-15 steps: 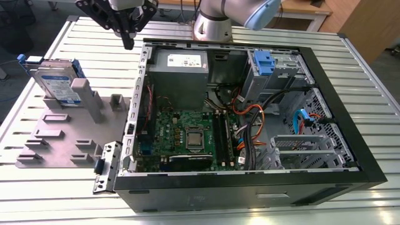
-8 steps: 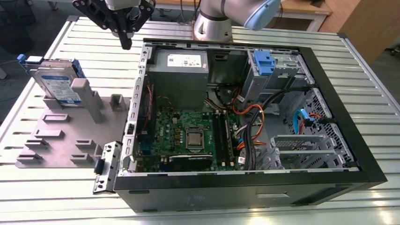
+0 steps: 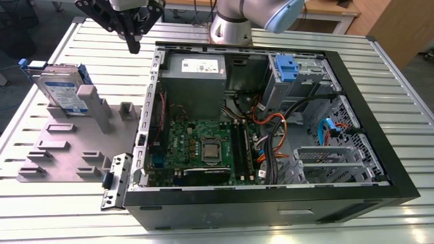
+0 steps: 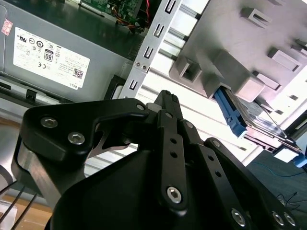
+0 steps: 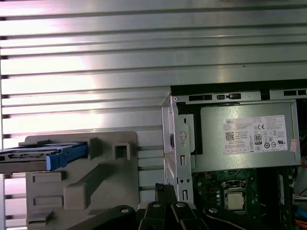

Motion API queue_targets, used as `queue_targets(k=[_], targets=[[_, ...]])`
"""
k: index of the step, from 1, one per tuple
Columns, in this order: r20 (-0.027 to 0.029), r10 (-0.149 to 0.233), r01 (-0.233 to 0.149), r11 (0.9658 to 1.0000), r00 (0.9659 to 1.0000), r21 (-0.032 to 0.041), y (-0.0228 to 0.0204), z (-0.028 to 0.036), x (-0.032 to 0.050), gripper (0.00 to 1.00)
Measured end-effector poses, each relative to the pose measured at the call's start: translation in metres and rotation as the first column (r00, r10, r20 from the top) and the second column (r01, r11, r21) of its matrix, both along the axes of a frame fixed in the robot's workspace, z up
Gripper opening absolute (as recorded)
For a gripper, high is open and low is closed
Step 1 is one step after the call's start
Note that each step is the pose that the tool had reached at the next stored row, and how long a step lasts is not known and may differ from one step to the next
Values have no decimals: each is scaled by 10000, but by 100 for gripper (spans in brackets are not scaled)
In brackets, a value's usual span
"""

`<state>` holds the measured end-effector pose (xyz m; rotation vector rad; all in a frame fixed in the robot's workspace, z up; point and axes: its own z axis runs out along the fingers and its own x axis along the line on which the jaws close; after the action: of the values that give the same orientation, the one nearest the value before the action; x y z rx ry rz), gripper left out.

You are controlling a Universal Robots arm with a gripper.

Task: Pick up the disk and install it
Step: 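Reach for the disk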

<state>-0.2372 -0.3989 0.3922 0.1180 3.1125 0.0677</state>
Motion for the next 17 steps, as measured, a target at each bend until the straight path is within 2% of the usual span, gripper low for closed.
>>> queue_targets(k=[17], targets=[[0, 0, 0, 10000, 10000, 0, 0, 0, -106, 11]])
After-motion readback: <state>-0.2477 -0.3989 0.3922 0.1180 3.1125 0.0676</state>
